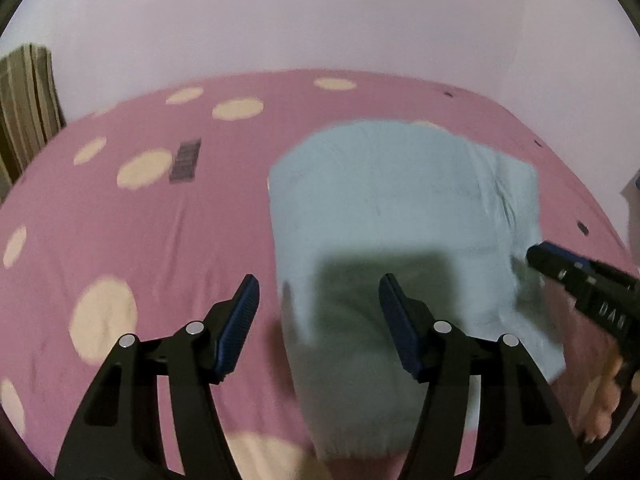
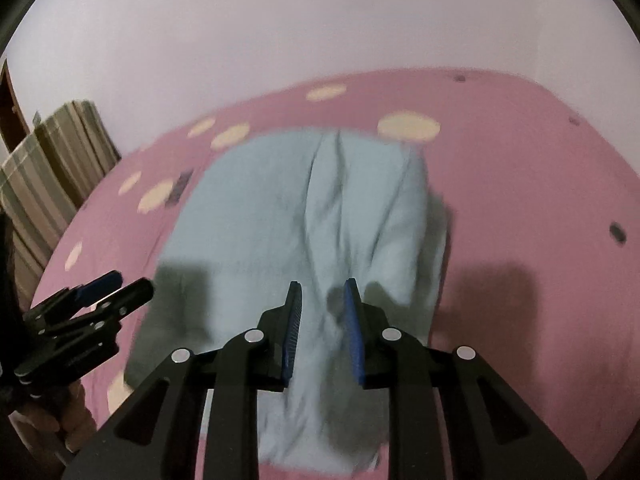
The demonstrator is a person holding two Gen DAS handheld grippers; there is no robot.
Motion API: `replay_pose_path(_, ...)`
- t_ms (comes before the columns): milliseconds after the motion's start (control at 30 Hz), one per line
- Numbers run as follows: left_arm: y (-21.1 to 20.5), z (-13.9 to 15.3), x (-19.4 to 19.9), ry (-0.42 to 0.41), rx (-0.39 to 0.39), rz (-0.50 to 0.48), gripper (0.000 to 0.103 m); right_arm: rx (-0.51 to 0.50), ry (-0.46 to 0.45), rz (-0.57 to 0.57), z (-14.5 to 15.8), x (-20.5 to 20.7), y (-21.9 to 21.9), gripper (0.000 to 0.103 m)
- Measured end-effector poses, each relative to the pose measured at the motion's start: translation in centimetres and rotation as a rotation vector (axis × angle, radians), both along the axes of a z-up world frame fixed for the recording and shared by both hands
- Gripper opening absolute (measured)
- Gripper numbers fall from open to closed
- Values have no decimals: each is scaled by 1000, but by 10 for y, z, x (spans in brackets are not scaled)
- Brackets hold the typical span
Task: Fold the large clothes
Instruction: 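Grasp the jacket bundle with the left tool while the right tool grasps beside it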
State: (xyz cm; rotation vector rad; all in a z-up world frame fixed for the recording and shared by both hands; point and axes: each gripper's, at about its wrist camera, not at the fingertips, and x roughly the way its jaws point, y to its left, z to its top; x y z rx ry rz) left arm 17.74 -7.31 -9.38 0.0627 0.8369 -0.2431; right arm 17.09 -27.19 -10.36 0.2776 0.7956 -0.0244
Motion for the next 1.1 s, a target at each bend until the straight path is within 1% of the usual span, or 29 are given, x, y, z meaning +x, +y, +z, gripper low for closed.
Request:
replay_pose_path(67, -2, 0, 23, 10, -8, 3, 62, -19, -20, -32, 5, 21, -7, 22)
replay_pose_path(133, -5, -6, 47, 27, 7, 17, 61, -23, -21, -49, 3, 38, -13, 22)
replay_pose_path(200, -8, -13, 61, 47, 25, 19, 61, -24, -4, -57, -5, 53, -18, 22)
replay_pose_path(300, -18, -30, 75, 90, 58, -2, 61, -44, 59, -71, -26, 70, -23, 22)
replay_pose_path(400, -34, -50, 76, 108, 144, -30, 60, -23, 137, -70, -54, 82, -26, 23)
replay_pose_path(500, -42, -63, 78, 124, 174, -41, 56, -16, 163, -64, -69, 86, -27, 22)
replay_pose_path(567, -44, -69, 79, 132, 181, -46, 53, -7, 169, -66, -76, 87, -28, 21)
replay_pose_path(700, -45, -78, 82, 142, 185, -51, 53, 10, 166, -70, -82, 89, -30, 21)
replay_pose_path(767, -46, -77, 82, 134, 190, -49, 53, 8, 164, -76, -82, 90, -30, 21)
replay_pose_path(867, -39, -65, 76, 105, 158, -43, 54, -3, 149, -73, -72, 89, -27, 24)
replay_pose_path(933, -29, -54, 70, 103, 129, -13, 60, -2, 135, -62, -59, 81, -28, 27)
replay_pose_path(967, -21, -47, 66, 109, 106, 10, 61, 5, 128, -58, -54, 76, -29, 35)
replay_pose_path(1000, -14, -42, 62, 115, 77, 30, 65, 22, 115, -57, -47, 68, -31, 47)
replay_pose_path(1033, -7, -37, 58, 120, 52, 44, 69, 33, 104, -59, -43, 62, -33, 53)
replay_pose_path(1067, -1, -33, 53, 123, 26, 57, 70, 42, 91, -64, -39, 56, -35, 58)
replay_pose_path(1100, 8, -29, 46, 126, -8, 74, 72, 46, 77, -68, -33, 49, -37, 59)
